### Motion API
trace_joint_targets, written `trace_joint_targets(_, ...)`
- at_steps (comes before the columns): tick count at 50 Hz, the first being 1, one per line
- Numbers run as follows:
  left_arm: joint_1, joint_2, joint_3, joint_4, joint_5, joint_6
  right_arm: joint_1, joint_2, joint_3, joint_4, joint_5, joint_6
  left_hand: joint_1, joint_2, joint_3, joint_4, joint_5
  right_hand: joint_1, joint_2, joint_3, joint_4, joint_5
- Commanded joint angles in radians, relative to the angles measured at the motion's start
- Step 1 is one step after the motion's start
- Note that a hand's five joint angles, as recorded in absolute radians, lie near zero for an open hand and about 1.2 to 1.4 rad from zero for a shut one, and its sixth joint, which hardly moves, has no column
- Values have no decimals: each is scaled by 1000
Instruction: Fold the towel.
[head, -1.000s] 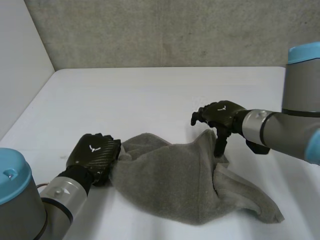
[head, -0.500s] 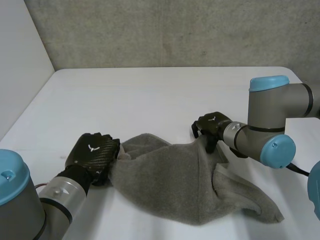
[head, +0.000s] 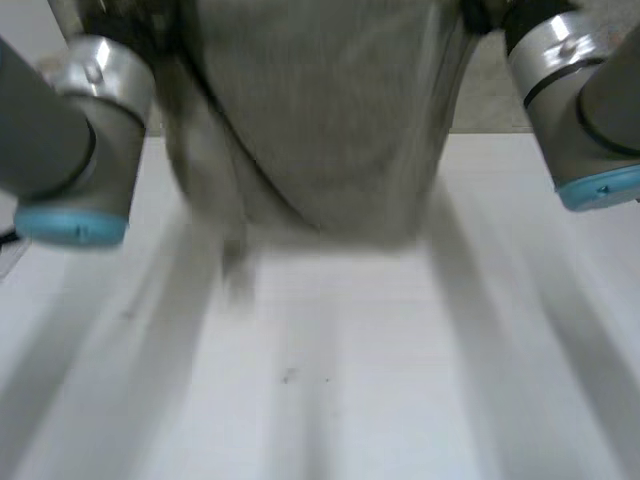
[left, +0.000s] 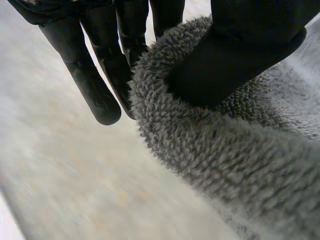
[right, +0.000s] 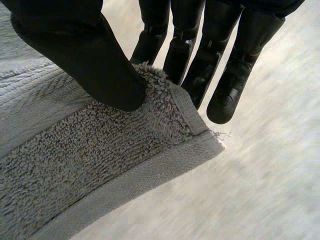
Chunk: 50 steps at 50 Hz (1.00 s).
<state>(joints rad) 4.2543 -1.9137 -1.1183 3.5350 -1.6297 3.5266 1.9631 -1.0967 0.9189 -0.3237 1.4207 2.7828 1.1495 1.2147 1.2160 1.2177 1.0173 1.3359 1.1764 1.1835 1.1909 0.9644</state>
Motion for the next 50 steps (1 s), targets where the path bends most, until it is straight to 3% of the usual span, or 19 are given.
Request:
trace_joint_targets(1,15,-36,36,19,-84,-5,-4,-92,194,-34,-22,-3,247,182,180,179,204,60,220,213,205,257)
trace_joint_targets(4,15,-36,-34,10,-85,-2,-6,-86,218,23,-43,-3,247,182,180,179,204,60,220,213,205,257)
trace_joint_targets(9,16,-51,-332,12,-78,6,-32,-16,346,256,-166,-31,247,182,180,179,204,60,220,213,205,257)
trace_joint_targets(20,-14,-123,-611,-1,-84,8,-72,71,527,419,-175,-164,212,147,145,144,170,60,220,213,205,257)
trace_joint_targets(28,-51,-21,-739,-102,-85,-5,-136,-31,593,446,-180,-174,-190,-255,-257,-258,-233,60,220,213,205,257)
trace_joint_targets(30,-66,37,-776,-160,-85,-5,-147,-52,609,446,-184,-174,-593,-658,-660,-661,-636,60,220,213,205,257)
trace_joint_targets(31,-67,38,-776,-160,-85,-5,-147,-52,609,446,-184,-174,-595,-661,-662,-664,-638,60,220,213,205,257)
trace_joint_targets(33,-109,71,-788,-211,-85,-3,-165,-83,644,445,-195,-174,-970,-1035,-1036,-1038,-1012,60,220,213,205,257)
trace_joint_targets(42,-125,194,-775,-225,-81,2,-193,-98,742,379,-195,-174,-968,-1033,-1035,-1037,-1011,60,220,213,205,257)
trace_joint_targets(50,2,208,-686,-223,-75,9,-201,-95,784,295,-194,-175,-927,-992,-994,-995,-970,60,220,213,205,257)
